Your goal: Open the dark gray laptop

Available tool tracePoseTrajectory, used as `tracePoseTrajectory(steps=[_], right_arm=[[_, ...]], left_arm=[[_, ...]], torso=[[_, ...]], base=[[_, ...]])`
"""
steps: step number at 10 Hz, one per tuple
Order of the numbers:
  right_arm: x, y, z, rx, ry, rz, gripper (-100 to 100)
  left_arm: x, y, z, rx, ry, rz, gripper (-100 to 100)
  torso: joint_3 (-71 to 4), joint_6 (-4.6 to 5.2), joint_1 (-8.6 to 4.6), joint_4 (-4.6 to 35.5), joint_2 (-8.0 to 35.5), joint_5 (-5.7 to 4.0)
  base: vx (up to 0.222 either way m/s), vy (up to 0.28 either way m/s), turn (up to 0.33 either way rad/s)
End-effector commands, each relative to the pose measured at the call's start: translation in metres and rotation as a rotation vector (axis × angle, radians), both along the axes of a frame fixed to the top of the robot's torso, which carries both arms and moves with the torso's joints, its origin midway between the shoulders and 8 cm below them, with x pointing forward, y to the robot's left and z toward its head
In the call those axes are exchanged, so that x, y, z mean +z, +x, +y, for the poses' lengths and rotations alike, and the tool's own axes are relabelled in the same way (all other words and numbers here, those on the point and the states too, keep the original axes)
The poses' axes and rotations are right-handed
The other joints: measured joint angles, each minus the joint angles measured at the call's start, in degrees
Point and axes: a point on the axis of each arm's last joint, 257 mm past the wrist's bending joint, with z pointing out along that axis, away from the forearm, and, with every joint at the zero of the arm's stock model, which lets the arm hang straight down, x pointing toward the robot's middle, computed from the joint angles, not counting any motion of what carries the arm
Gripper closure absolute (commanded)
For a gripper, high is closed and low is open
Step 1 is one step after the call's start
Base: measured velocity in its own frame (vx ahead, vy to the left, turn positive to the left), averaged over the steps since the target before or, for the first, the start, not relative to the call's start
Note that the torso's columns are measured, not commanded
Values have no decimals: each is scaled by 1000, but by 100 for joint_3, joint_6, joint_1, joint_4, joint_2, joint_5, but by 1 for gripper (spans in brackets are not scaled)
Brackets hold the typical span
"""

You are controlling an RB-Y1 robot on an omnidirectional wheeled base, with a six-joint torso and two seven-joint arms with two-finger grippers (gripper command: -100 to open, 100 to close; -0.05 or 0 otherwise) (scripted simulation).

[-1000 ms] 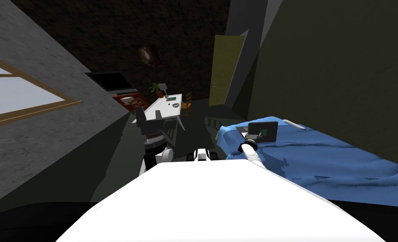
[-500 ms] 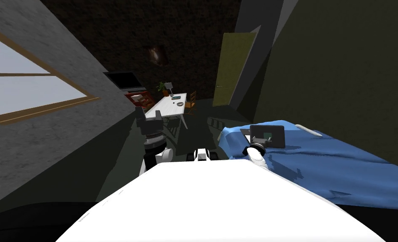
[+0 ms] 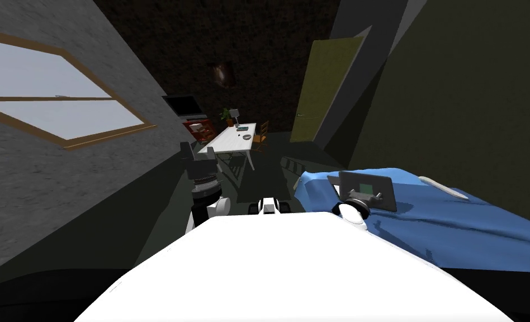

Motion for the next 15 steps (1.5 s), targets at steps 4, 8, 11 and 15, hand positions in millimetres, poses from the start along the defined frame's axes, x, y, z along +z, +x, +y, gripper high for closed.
tracePoseTrajectory(steps=[4, 8, 11, 15], right_arm=[[17, -80, -33, -136, -49, 31, -100], [33, -149, -50, -230, -94, 80, -100], [46, -158, -62, -227, -95, 80, -100], [67, -165, -83, -204, -95, 80, -100]], left_arm=[[0, 0, 0, 0, 0, 0, 0], [0, 0, 0, 0, 0, 0, 0], [0, 0, 0, 0, 0, 0, 0], [0, 0, 0, 0, 0, 0, 0]], torso=[[-1, 0, 1, 0, -1, 0], [5, -10, 0, 3, 6, -1], [-3, -9, 4, -1, -6, -1], [-3, -8, 3, -1, -5, 0]], base=[[-18, -10, 205], [-19, -8, 225], [8, 11, -65], [81, 65, -69]])
